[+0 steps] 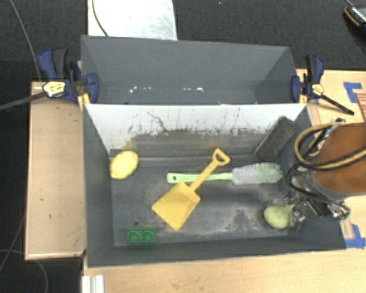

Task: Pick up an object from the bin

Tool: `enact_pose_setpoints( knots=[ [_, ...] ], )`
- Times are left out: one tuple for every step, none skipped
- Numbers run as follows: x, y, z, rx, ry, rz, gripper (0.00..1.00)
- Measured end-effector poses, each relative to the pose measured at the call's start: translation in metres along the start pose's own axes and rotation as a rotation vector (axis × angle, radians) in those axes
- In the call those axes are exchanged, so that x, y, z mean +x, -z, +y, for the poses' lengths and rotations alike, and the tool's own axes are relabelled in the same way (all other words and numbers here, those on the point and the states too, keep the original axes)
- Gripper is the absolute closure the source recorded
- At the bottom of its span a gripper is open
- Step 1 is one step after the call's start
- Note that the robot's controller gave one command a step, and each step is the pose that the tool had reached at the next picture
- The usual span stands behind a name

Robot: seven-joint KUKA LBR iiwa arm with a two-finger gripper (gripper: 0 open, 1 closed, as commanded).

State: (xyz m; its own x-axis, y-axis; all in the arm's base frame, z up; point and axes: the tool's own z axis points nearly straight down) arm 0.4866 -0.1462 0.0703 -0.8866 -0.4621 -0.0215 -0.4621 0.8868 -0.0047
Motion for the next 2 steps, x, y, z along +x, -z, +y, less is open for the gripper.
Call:
enact_pose_setpoints(
  knots=[
    [0.000, 0.000, 0.000, 0.000, 0.000, 0.000, 1.00],
    [-0.013, 0.004, 0.038, -0.002, -0.015, -0.001, 1.00]
  ],
)
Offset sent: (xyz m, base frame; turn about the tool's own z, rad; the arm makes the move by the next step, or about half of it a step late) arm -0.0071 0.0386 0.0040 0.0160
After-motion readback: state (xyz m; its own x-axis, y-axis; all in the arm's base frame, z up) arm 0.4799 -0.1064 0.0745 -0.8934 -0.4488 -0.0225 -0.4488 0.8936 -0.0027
